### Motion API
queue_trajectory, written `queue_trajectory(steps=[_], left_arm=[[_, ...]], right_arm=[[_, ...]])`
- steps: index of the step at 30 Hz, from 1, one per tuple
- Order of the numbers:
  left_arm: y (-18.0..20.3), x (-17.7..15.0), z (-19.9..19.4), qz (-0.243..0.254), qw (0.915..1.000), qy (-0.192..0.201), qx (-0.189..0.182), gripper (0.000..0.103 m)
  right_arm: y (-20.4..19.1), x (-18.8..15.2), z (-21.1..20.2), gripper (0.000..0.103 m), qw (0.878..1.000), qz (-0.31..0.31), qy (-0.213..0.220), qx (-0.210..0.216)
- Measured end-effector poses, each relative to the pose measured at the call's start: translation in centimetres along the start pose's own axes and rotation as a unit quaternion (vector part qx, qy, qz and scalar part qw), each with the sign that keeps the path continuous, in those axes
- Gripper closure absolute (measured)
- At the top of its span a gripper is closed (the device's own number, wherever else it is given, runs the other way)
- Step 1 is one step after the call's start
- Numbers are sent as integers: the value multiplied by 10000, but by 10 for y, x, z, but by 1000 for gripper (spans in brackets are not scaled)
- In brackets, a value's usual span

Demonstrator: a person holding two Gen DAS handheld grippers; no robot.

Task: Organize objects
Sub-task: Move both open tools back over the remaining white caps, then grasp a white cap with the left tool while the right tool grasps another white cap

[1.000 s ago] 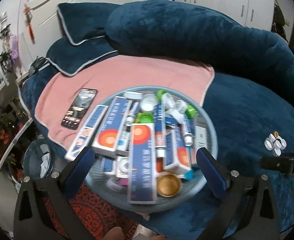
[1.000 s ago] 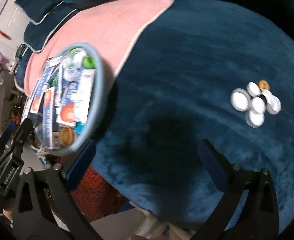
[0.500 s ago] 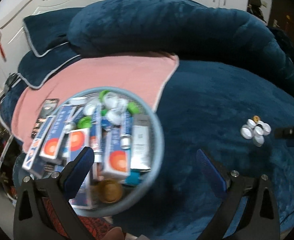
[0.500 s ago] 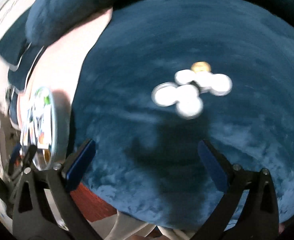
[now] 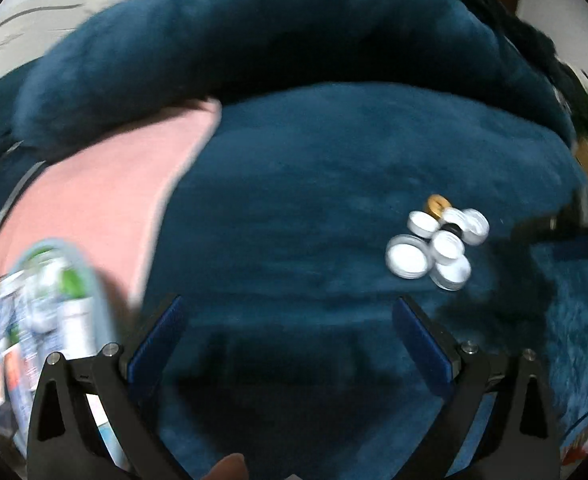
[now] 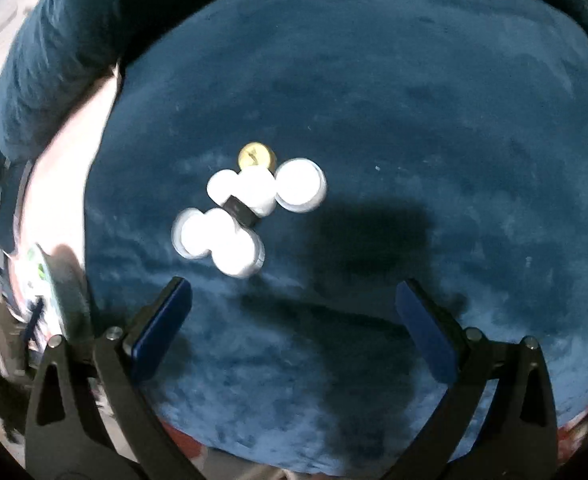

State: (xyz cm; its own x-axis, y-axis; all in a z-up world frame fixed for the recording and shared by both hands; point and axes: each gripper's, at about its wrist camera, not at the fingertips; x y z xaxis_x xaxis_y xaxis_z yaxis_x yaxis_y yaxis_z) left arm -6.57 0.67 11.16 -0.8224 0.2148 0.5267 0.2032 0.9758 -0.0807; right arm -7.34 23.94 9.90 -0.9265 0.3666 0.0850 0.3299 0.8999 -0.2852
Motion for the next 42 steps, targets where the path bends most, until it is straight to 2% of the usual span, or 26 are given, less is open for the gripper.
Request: queue_trajectory(steps=[2, 6, 9, 15, 17, 18, 19, 20, 21, 24, 29, 33, 37, 39, 41, 42], left_arm=[[15, 7, 19, 171, 9997, -51, -169, 2], [38, 17, 51, 525, 9983, -172, -174, 8], [53, 19, 69, 758, 9965, -265, -236, 9], [61, 26, 85, 722, 9960, -263, -446, 11], [60, 28, 88, 690, 9956, -173, -603, 16], [59, 28, 90, 668, 9949, -125, -739, 26], [58, 28, 91, 642, 9945, -97, -822, 46], [56, 28, 90, 612, 9943, -60, -870, 59], [55, 28, 89, 600, 9945, -14, -856, 62], [45, 24, 82, 440, 9946, 12, -941, 62], [16, 17, 74, 175, 9984, -105, -531, 62], [-8, 10, 70, -69, 9991, -150, -393, 62], [-14, 6, 71, -115, 9991, -185, -369, 62], [-13, 4, 73, -125, 9989, -227, -386, 62], [-10, 4, 74, -117, 9988, -247, -396, 62], [-9, 3, 74, -106, 9988, -252, -394, 62]], right_arm=[[-5, 2, -1, 0, 10000, -20, 72, 49], [-15, 7, 0, 0, 9985, -222, 278, -414], [-19, 9, 3, 0, 9970, -333, 342, -601], [-24, 14, 8, 1, 9943, -499, 443, -831], [-26, 15, 10, 1, 9949, -501, 393, -787], [-26, 15, 12, 1, 9952, -512, 357, -758], [-27, 16, 13, 1, 9951, -541, 340, -760], [-28, 15, 14, 1, 9947, -577, 332, -784], [-29, 14, 15, 1, 9944, -609, 321, -798], [-32, 13, 20, 1, 9962, -610, 185, -593], [-42, 8, 37, 1, 9984, -514, -210, -121], [-58, 5, 40, 2, 9970, -689, -336, 129], [-54, 6, 45, 2, 9972, -645, -379, -82], [-49, 6, 52, 9, 9970, -584, -460, -205], [-49, 5, 59, 23, 9954, -711, -550, -326], [-51, 2, 63, 25, 9939, -821, -594, -443]])
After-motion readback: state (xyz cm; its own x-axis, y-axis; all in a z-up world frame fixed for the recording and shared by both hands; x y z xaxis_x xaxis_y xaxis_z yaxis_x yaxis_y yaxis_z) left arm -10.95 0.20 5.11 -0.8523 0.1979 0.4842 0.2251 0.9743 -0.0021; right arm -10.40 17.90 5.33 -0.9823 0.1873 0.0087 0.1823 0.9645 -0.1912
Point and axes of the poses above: each gripper's, at about its wrist camera, not at the fingertips, and z roughly the way its jaws point, y to its right, x to its top, and after that the axes turned 8 degrees about z, right-handed
